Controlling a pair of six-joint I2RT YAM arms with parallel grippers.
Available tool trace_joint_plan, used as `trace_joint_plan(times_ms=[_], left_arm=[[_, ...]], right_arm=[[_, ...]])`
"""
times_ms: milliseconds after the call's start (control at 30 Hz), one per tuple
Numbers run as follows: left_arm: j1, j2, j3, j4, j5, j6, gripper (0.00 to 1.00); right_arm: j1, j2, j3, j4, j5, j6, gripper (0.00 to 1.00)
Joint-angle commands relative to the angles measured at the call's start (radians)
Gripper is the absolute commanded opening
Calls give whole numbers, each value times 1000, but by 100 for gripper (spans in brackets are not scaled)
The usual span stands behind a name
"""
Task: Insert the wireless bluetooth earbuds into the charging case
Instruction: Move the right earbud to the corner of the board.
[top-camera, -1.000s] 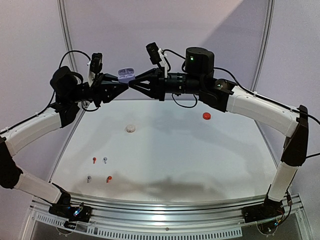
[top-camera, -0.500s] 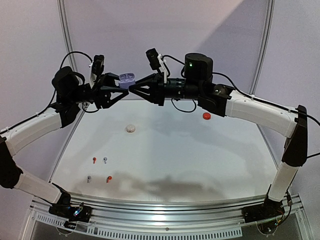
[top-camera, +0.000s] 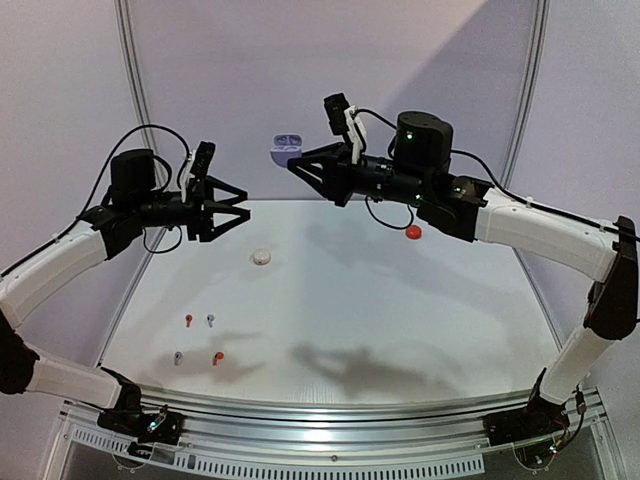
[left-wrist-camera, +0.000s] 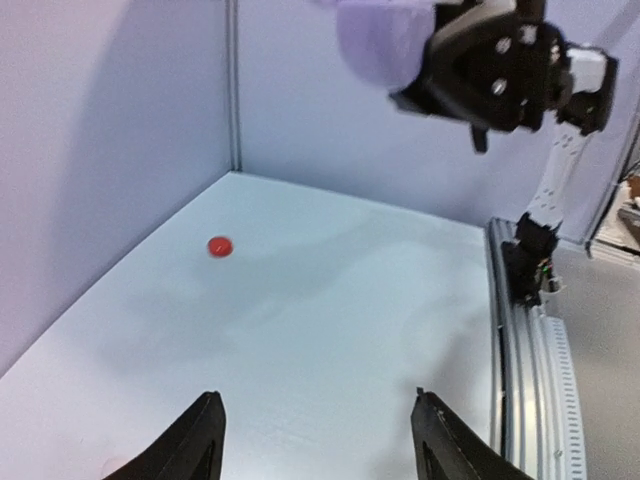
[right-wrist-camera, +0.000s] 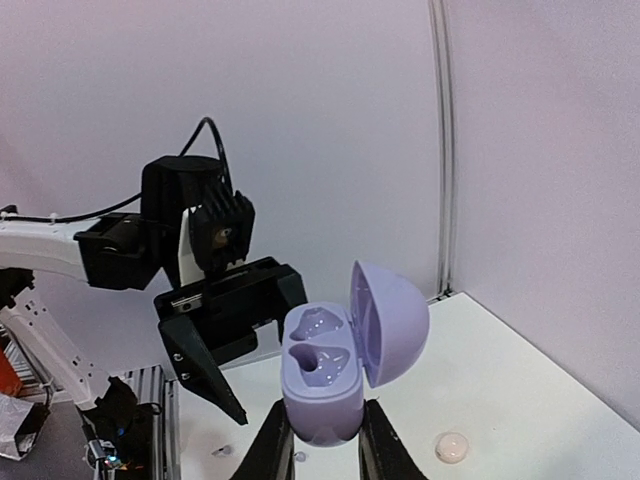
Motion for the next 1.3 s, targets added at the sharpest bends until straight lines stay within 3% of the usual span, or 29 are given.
trace_joint_plan(times_ms=[0,133,267,500,700,867,1000,1133,1267], left_arm=[[32,-8,-14,-365,-300,117,63],[54,59,3,-481,-564,27,54],[90,161,34,-548,-685,-111,50],[103,170,-51,-559,-683,-353,49],[104,163,-104,-545,-738,-431,50],[103,104,-129,-500,-708,-360,45],[119,52,-138,-457,-613,-241,48],[139,59,-101,-534,-624,-123,48],[136,94,-44,-692,-587,219,47]], right_arm=[[-23,-45,-42,20,104,-13,5],[-31,-47,-44,-18,120,-53,4],[-45,-39,-39,-57,129,-84,4],[-68,-5,-15,-102,102,-121,5],[-66,35,-6,-95,120,-48,5],[-32,25,-44,-38,137,61,4],[-8,34,-29,-60,141,88,4],[9,34,-44,-28,171,105,4],[10,56,-34,-25,183,118,4]])
